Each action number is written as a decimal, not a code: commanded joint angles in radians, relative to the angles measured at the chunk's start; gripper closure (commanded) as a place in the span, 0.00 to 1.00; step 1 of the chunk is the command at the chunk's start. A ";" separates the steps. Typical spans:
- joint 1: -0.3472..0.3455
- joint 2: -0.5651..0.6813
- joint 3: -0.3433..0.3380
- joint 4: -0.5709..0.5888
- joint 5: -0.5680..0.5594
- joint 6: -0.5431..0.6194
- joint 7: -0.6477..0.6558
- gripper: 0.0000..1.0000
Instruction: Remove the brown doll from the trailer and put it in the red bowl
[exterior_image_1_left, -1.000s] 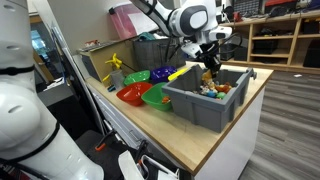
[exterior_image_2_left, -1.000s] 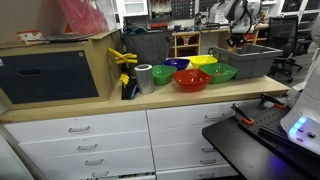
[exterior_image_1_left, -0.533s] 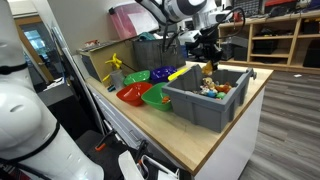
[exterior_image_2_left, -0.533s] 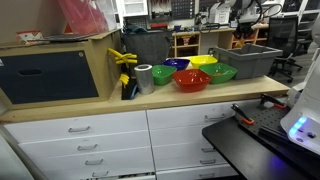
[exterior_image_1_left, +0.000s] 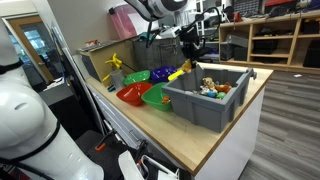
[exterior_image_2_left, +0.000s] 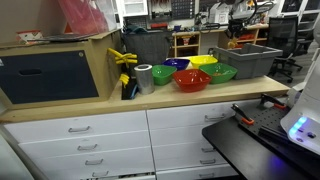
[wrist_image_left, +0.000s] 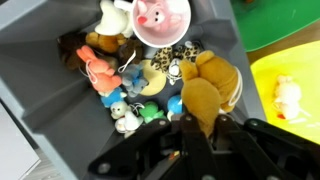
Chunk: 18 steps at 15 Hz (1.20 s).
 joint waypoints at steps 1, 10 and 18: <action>0.028 -0.072 0.045 -0.069 0.007 -0.037 -0.014 0.97; 0.082 -0.067 0.136 -0.118 0.057 -0.031 -0.001 0.88; 0.092 -0.067 0.146 -0.140 0.055 -0.030 -0.011 0.97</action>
